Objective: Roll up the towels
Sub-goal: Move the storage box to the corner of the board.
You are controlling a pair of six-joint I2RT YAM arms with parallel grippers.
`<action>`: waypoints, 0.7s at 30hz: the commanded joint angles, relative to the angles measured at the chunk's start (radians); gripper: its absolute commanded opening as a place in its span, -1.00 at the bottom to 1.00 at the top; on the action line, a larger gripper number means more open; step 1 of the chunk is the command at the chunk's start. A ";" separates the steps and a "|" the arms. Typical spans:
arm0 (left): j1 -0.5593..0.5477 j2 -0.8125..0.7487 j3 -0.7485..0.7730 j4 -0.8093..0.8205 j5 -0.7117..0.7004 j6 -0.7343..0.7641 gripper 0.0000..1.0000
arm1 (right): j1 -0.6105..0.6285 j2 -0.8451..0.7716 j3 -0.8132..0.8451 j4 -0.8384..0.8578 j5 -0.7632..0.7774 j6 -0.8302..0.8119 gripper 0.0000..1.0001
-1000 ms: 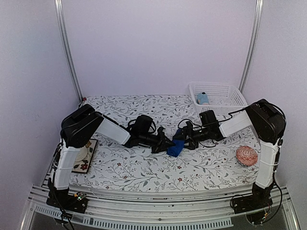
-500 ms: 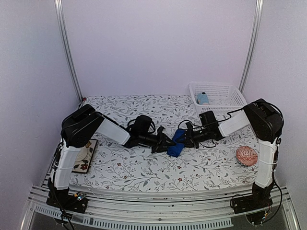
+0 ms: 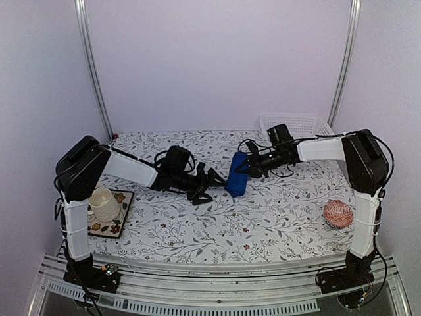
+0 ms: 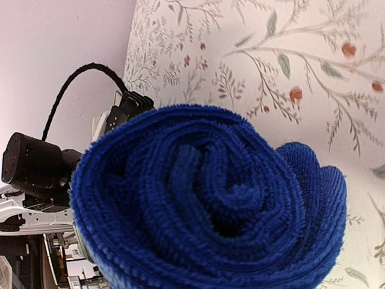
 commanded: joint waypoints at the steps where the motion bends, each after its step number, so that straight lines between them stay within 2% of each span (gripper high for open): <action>1: 0.061 -0.105 -0.019 -0.238 -0.085 0.135 0.93 | -0.068 -0.015 0.163 -0.207 -0.036 -0.183 -0.95; 9: 0.119 -0.197 0.058 -0.443 -0.108 0.289 0.93 | -0.163 0.067 0.598 -0.566 -0.007 -0.424 -0.95; 16: 0.166 -0.289 0.055 -0.550 -0.171 0.401 0.93 | -0.311 0.223 0.893 -0.714 0.116 -0.510 -0.95; 21: 0.180 -0.329 0.041 -0.599 -0.208 0.458 0.93 | -0.380 0.292 0.935 -0.679 0.193 -0.564 -0.95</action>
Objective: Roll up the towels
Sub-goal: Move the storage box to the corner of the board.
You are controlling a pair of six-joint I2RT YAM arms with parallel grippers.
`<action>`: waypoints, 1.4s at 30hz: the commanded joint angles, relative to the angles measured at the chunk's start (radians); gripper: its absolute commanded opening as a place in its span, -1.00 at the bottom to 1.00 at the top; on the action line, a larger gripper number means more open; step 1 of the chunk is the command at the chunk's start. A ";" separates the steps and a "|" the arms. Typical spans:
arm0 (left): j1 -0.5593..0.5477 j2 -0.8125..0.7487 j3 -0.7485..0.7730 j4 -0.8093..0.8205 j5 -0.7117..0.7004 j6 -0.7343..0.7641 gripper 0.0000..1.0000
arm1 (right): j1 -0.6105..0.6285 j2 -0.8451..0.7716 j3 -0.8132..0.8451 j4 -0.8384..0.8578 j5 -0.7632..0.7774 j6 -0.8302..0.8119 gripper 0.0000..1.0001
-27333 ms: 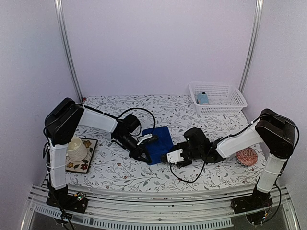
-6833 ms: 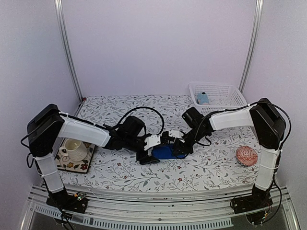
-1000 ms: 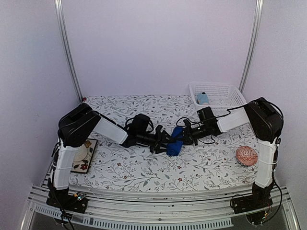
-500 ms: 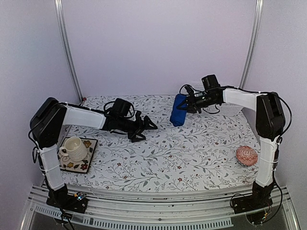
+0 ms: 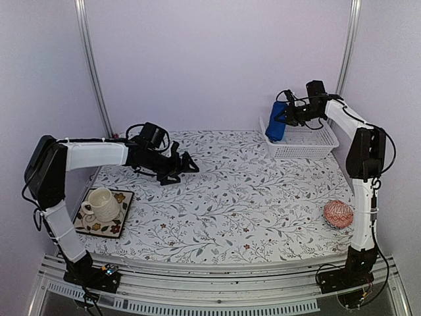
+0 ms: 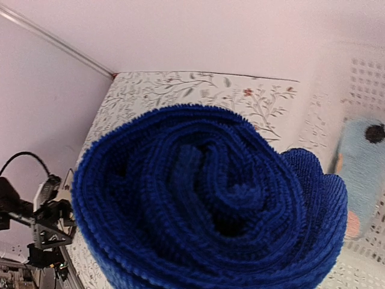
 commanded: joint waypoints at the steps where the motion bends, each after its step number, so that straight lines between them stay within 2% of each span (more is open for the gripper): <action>1: 0.015 -0.045 0.000 -0.078 -0.036 0.082 0.93 | -0.055 0.102 0.026 -0.023 0.085 -0.069 -0.95; 7: 0.021 -0.053 0.003 -0.071 -0.019 0.087 0.93 | -0.101 0.168 0.084 0.114 0.034 -0.042 -0.95; 17: 0.068 -0.007 0.056 -0.104 0.040 0.105 0.93 | -0.195 0.283 0.168 0.197 -0.094 0.000 -0.94; 28: 0.088 0.015 0.092 -0.139 0.052 0.134 0.93 | -0.203 0.273 0.167 0.135 0.159 -0.153 -0.95; 32: 0.091 0.027 0.116 -0.140 0.061 0.123 0.93 | -0.203 0.257 0.096 0.057 0.177 -0.171 -0.96; 37: 0.095 0.044 0.158 -0.153 0.077 0.111 0.93 | -0.203 0.113 -0.152 0.119 0.149 -0.151 -0.96; 40: 0.100 0.056 0.185 -0.162 0.091 0.109 0.93 | -0.203 0.090 -0.165 0.044 0.135 -0.170 -0.96; 42: 0.102 0.063 0.204 -0.169 0.095 0.111 0.93 | -0.202 0.023 -0.231 0.052 0.125 -0.174 -0.96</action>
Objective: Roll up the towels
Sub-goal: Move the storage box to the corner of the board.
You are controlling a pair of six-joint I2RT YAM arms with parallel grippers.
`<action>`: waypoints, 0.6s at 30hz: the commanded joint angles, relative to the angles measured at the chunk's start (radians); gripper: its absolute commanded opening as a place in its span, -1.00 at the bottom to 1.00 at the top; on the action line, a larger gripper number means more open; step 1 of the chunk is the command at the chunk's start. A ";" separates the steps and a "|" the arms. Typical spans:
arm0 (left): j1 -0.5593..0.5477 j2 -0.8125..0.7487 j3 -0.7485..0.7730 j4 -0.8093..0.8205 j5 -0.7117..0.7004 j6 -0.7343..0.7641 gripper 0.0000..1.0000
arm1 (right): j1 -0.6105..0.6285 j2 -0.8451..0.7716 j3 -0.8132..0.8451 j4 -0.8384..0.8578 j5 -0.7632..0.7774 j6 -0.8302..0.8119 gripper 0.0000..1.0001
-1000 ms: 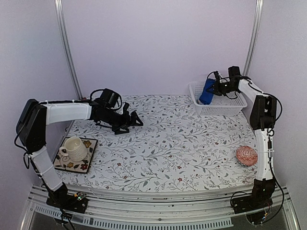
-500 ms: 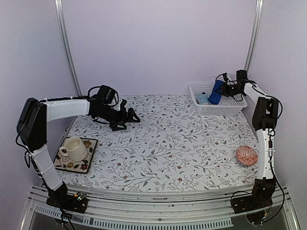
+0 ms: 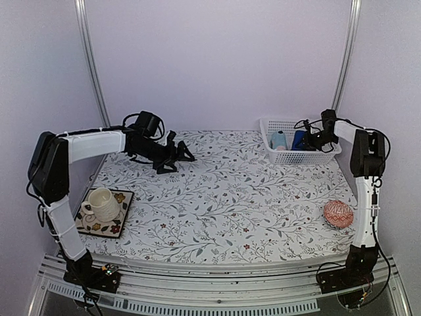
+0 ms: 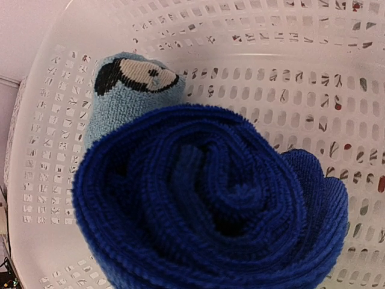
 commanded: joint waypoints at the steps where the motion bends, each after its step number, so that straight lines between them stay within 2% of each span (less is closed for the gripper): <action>1: 0.018 0.025 0.055 -0.028 0.030 -0.001 0.93 | 0.003 -0.180 -0.111 -0.025 -0.038 -0.018 -0.96; 13: 0.043 0.068 0.113 -0.043 0.095 0.016 0.93 | 0.031 -0.434 -0.435 -0.049 -0.080 -0.005 -0.96; 18: 0.047 0.075 0.121 -0.042 0.110 0.018 0.93 | 0.034 -0.423 -0.421 -0.077 -0.061 -0.010 -0.96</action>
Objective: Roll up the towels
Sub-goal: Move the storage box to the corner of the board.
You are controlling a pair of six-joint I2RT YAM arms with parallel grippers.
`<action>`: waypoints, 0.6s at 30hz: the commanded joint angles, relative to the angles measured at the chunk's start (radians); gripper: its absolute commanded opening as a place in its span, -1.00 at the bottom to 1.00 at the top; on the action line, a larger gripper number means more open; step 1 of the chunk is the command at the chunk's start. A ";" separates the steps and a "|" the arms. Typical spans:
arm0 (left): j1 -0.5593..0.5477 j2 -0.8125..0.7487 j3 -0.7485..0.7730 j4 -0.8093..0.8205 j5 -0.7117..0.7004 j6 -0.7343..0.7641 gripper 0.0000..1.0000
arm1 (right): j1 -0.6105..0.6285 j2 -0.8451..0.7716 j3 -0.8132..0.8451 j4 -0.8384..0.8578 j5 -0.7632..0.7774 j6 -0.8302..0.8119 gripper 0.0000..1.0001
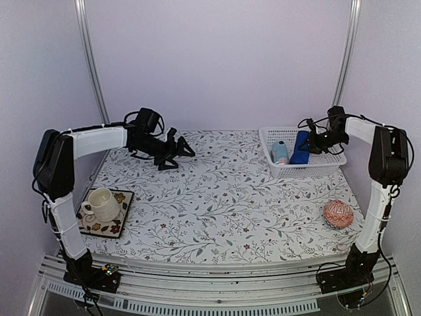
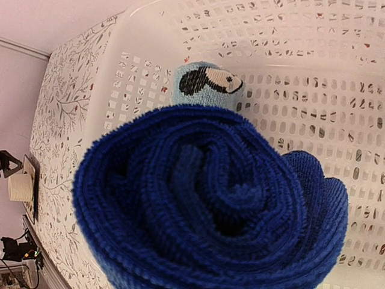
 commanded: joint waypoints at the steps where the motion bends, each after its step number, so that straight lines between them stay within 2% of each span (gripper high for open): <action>1: 0.016 0.013 0.031 -0.016 0.037 0.017 0.93 | 0.010 -0.003 0.015 -0.049 -0.047 -0.009 -0.96; 4: 0.017 0.008 0.030 -0.011 0.044 0.018 0.93 | 0.024 -0.005 0.021 -0.102 -0.105 -0.022 -0.96; 12: 0.020 0.006 0.032 -0.009 0.065 0.030 0.93 | 0.087 -0.057 -0.044 -0.116 -0.232 -0.062 -0.96; 18: 0.022 0.016 0.036 0.004 0.096 0.022 0.93 | 0.096 -0.025 0.129 -0.145 -0.357 -0.114 -0.96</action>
